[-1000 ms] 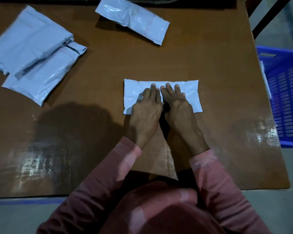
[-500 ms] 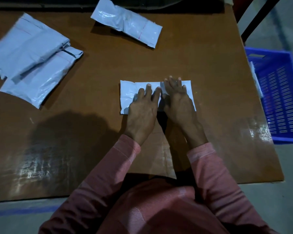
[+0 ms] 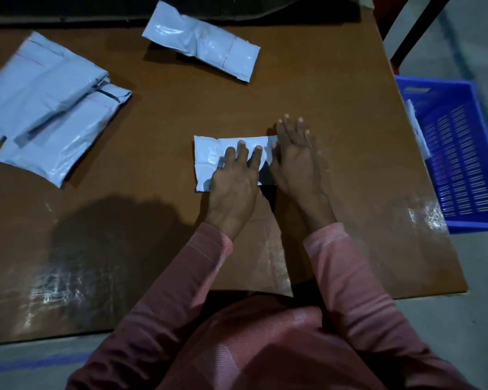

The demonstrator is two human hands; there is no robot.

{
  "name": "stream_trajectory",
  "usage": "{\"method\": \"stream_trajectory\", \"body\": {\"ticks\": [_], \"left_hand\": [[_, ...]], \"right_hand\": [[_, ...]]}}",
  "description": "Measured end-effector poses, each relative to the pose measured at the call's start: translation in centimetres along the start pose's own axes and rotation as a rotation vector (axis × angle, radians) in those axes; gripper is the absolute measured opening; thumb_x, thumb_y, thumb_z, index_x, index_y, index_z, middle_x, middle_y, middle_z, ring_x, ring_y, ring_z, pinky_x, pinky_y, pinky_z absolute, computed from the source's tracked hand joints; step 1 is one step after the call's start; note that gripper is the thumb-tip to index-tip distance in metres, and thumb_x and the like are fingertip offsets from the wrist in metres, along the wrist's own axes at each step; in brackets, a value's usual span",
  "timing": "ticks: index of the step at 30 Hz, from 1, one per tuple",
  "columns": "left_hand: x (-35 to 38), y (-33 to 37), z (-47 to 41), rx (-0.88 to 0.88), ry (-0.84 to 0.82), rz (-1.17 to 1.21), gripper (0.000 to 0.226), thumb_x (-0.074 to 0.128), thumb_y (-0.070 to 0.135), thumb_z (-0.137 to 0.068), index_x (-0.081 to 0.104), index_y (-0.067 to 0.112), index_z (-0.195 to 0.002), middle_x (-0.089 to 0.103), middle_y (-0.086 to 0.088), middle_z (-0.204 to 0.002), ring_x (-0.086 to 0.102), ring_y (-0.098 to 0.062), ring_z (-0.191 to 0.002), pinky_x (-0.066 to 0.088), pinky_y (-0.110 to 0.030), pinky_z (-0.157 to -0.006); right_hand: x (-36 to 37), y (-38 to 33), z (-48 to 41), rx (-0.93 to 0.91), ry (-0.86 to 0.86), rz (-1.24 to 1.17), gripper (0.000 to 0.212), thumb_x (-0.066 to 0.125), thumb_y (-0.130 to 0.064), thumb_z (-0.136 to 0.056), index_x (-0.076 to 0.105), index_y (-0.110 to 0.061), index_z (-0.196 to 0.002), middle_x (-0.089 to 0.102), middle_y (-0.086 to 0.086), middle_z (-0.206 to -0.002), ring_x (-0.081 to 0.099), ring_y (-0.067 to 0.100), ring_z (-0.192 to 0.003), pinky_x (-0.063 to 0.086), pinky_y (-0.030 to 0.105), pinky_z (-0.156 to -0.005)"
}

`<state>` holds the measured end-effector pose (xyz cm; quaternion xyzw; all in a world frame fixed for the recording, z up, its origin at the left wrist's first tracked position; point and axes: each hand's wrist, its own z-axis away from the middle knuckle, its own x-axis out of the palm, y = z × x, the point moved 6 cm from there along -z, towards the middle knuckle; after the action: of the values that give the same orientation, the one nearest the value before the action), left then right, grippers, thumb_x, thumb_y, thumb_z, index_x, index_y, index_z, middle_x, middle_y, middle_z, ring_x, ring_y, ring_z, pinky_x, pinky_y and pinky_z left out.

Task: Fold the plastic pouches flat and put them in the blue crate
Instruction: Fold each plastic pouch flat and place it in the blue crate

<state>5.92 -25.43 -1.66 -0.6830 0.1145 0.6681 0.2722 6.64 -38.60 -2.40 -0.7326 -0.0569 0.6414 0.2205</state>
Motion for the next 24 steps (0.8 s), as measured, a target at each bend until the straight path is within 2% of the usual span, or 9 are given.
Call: {"method": "stream_trajectory", "body": {"ticks": [4,7,9,11,13,15,16,19,24], "left_hand": [[0.9,0.0,0.2,0.004,0.016,-0.036,0.079,0.056,0.049,-0.096,0.022,0.025,-0.163,0.037,-0.007,-0.162,0.049,-0.024,-0.135,0.043,-0.027,-0.061],[1.1,0.1,0.1,0.006,0.017,-0.03,0.081,0.06,0.054,-0.093,0.027,0.027,-0.162,0.041,-0.004,-0.16,0.052,-0.021,-0.131,0.048,-0.025,-0.066],[0.9,0.0,0.0,-0.007,0.03,-0.008,0.081,0.067,0.051,-0.089,0.035,0.027,-0.159,0.046,-0.004,-0.157,0.054,-0.02,-0.128,0.049,-0.025,-0.066],[0.1,-0.4,-0.2,-0.045,0.123,0.143,0.071,0.076,0.036,-0.082,0.052,0.023,-0.147,0.057,-0.003,-0.147,0.059,-0.023,-0.125,0.053,-0.03,-0.067],[-0.6,0.1,-0.6,-0.036,0.221,0.367,0.054,0.056,0.021,-0.091,0.056,0.013,-0.144,0.06,-0.008,-0.144,0.052,-0.033,-0.137,0.057,-0.041,-0.088],[-0.9,1.5,-1.5,0.01,0.206,0.407,0.06,0.025,0.026,-0.099,0.043,0.006,-0.153,0.046,-0.014,-0.157,0.03,-0.038,-0.152,0.035,-0.053,-0.119],[-0.6,1.8,-2.2,0.01,0.17,0.377,0.063,0.016,0.03,-0.102,0.035,0.005,-0.157,0.036,-0.016,-0.163,0.02,-0.038,-0.156,0.022,-0.056,-0.124],[2.3,0.4,-3.8,-0.114,0.109,0.325,0.062,0.01,0.039,-0.109,0.022,0.009,-0.162,0.017,-0.012,-0.17,0.005,-0.034,-0.159,0.009,-0.061,-0.124],[4.2,-0.9,-3.9,-0.118,0.143,0.366,0.056,0.016,0.045,-0.11,0.024,0.028,-0.163,0.014,-0.001,-0.172,0.003,-0.036,-0.159,0.008,-0.07,-0.119]], "right_hand": [[1.2,1.1,-1.2,0.017,-0.025,0.092,0.07,0.025,-0.051,-0.107,0.023,-0.004,-0.159,0.014,0.012,-0.168,0.003,0.031,-0.156,0.004,0.046,-0.127],[1.5,1.8,-1.4,0.019,-0.022,0.135,0.074,0.016,-0.058,-0.105,0.02,-0.008,-0.16,0.012,0.008,-0.169,0.002,0.024,-0.157,0.003,0.042,-0.128],[1.5,1.7,-1.3,0.018,0.001,0.153,0.072,0.015,-0.057,-0.106,0.02,-0.01,-0.16,0.012,0.006,-0.169,0.002,0.022,-0.157,0.004,0.042,-0.128],[1.7,1.6,-1.4,0.032,0.004,0.18,0.07,0.012,-0.053,-0.106,0.019,-0.01,-0.161,0.011,0.005,-0.169,0.001,0.021,-0.157,0.005,0.042,-0.128],[1.7,1.8,-1.6,0.038,-0.006,0.197,0.067,0.011,-0.048,-0.107,0.018,-0.01,-0.161,0.011,0.006,-0.169,0.0,0.022,-0.157,0.005,0.043,-0.127],[1.9,1.8,-1.6,0.008,-0.036,0.215,0.067,0.01,-0.044,-0.105,0.016,-0.009,-0.161,0.008,0.007,-0.17,-0.002,0.024,-0.157,0.005,0.044,-0.127],[1.9,1.9,-1.6,-0.004,-0.042,0.223,0.067,0.01,-0.043,-0.104,0.015,-0.008,-0.161,0.007,0.008,-0.17,-0.002,0.025,-0.157,0.005,0.044,-0.127],[1.9,1.9,-1.6,0.003,0.013,0.225,0.062,0.014,-0.038,-0.106,0.021,-0.007,-0.16,0.013,0.009,-0.169,0.002,0.026,-0.157,0.01,0.046,-0.126],[2.2,2.0,-1.6,-0.016,0.037,0.231,0.06,0.018,-0.036,-0.107,0.025,-0.005,-0.159,0.017,0.011,-0.168,0.006,0.028,-0.157,0.01,0.046,-0.127]]}}
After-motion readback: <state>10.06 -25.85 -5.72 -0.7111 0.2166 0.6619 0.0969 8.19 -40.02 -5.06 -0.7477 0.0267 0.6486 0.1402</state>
